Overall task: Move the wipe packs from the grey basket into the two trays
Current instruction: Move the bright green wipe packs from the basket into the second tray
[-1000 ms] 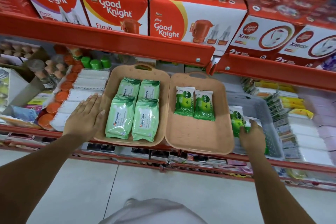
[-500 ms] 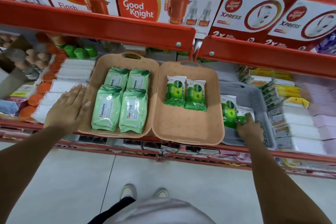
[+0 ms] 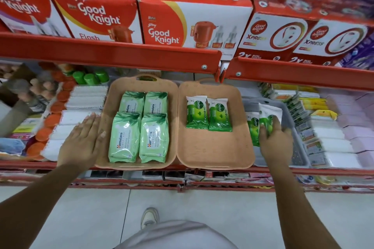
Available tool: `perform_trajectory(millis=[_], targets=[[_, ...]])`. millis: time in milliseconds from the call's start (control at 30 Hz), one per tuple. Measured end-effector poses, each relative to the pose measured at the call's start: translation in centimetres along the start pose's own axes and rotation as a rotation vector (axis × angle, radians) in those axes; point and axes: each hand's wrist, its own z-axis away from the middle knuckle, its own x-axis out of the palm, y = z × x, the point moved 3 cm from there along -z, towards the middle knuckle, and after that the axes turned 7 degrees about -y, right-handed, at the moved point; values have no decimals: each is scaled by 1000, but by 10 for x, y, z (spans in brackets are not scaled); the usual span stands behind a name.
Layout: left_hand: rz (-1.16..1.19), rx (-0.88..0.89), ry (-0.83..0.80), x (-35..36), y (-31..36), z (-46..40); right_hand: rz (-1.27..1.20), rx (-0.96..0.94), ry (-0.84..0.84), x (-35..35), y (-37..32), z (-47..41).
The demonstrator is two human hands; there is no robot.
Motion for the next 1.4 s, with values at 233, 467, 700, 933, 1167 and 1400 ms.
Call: perform_trajectory(millis=[233,467,700,933,1167,1400], targets=[[34,-6,45,-7,6,4,-26,-201,-210,32,-97,65],[55,1,49,-7,7,5,70,-98,-561,88,-131,74],[69,18,30,-7,6,5,115,-40,-614,102,-136,73],[57,9,22,-8,6,5,-64,-123,-113,50,-92,34],[32,-8,20,-3,1,4,-68,17,-169,38,-3,-58],[36,-18,8,-1,2,2,71,29,-463,68,18,-78]])
